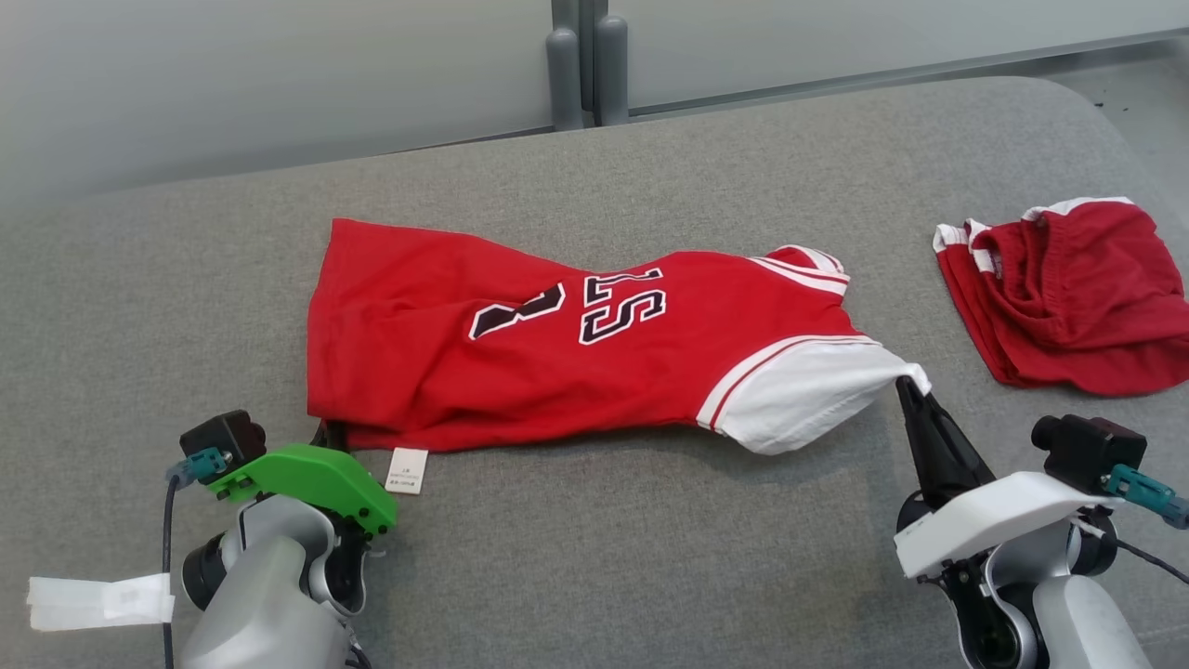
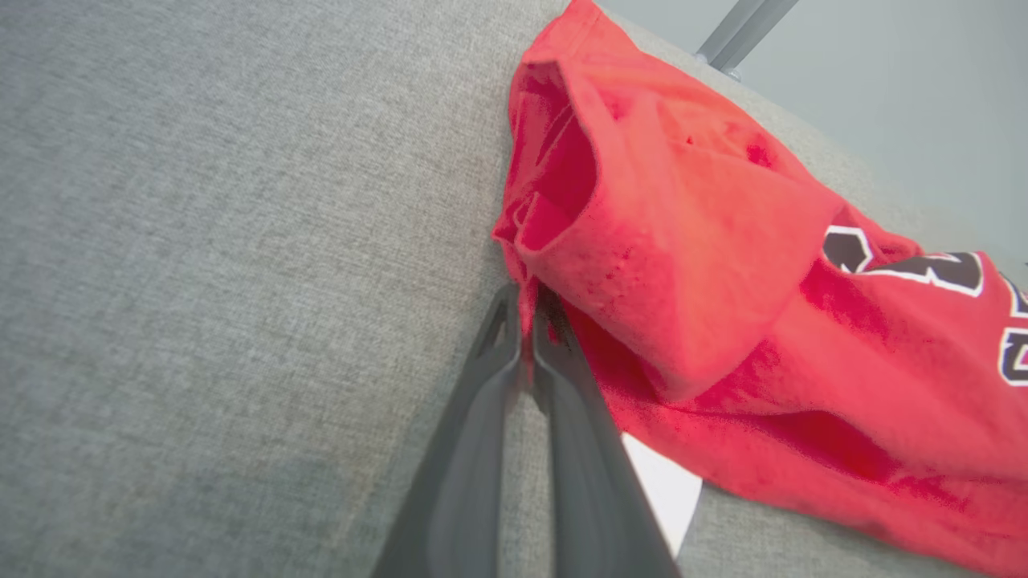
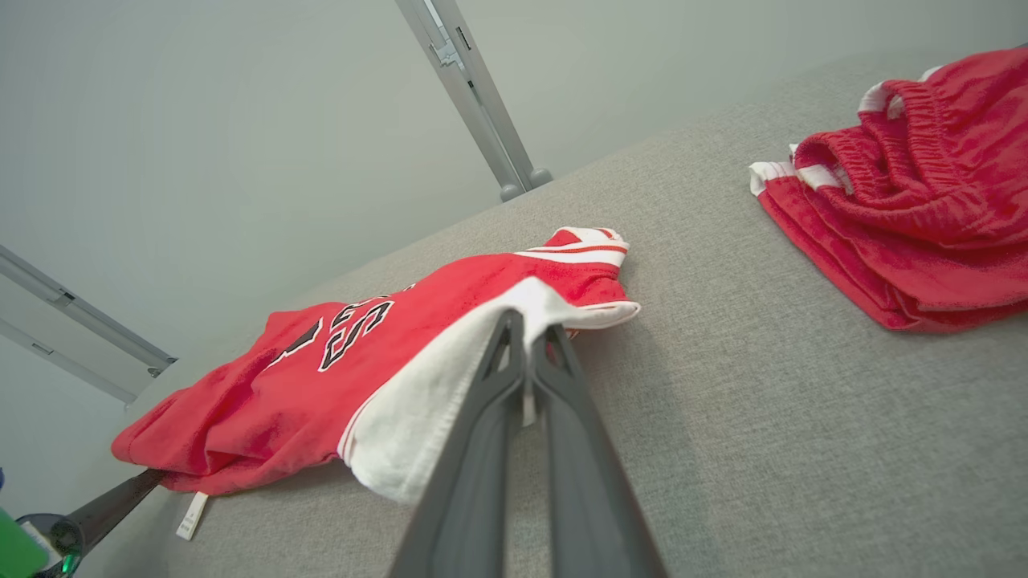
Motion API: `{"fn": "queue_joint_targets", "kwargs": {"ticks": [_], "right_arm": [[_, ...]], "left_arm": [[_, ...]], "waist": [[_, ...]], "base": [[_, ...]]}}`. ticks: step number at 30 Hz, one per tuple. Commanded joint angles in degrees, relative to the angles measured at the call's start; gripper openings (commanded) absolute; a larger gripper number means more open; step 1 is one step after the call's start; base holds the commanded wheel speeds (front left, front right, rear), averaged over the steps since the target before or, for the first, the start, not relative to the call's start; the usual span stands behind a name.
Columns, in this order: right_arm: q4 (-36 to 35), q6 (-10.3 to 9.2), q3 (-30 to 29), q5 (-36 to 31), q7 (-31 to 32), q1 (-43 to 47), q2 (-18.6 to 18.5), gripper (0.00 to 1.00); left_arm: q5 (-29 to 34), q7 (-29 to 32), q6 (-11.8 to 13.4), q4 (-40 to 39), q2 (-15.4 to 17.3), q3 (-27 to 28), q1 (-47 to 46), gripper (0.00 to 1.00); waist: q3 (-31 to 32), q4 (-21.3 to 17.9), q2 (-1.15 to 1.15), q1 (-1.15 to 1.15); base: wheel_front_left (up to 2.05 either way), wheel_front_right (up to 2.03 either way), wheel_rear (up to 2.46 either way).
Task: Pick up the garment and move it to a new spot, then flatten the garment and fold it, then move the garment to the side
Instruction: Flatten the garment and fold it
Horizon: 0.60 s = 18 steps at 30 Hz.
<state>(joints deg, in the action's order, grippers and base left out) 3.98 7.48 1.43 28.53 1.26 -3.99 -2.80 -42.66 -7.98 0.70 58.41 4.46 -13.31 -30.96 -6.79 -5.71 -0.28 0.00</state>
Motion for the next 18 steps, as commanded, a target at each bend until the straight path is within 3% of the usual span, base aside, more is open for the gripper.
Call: {"fn": "queue_joint_targets", "kwargs": {"ticks": [1, 7, 12, 18], "right_arm": [[-0.3, 0.02, -0.4, -0.4, -0.4, -0.9, -0.2, 0.00], [-2.3, 0.01, -2.3, -1.3, 0.5, -1.1, -0.2, 0.00], [-5.1, 0.02, -4.0, -2.4, 2.1, -0.7, -0.2, 0.00], [-10.5, 0.02, -5.5, -2.7, 4.2, -0.1, -0.9, 0.00]], "left_arm": [[-0.7, -1.1, -0.9, -0.7, 0.0, 0.5, 0.9, 0.00], [-2.4, -4.4, -3.8, -6.2, -0.3, 1.6, 3.5, 0.00], [-2.9, -6.0, -5.2, -15.5, -0.4, 2.4, 7.1, 0.00], [-3.0, -6.7, -3.4, -32.6, -0.3, 3.9, 13.3, 0.00]], "waist": [[1.0, 0.6, 0.28, 0.00], [3.6, 1.9, 0.28, 0.00], [6.5, 2.5, 0.28, 0.00], [9.0, 2.5, 0.28, 0.00]], "base": [[0.00, 0.00, 0.00], [0.00, 0.00, 0.00], [0.00, 0.00, 0.00], [0.00, 0.00, 0.00]]}}
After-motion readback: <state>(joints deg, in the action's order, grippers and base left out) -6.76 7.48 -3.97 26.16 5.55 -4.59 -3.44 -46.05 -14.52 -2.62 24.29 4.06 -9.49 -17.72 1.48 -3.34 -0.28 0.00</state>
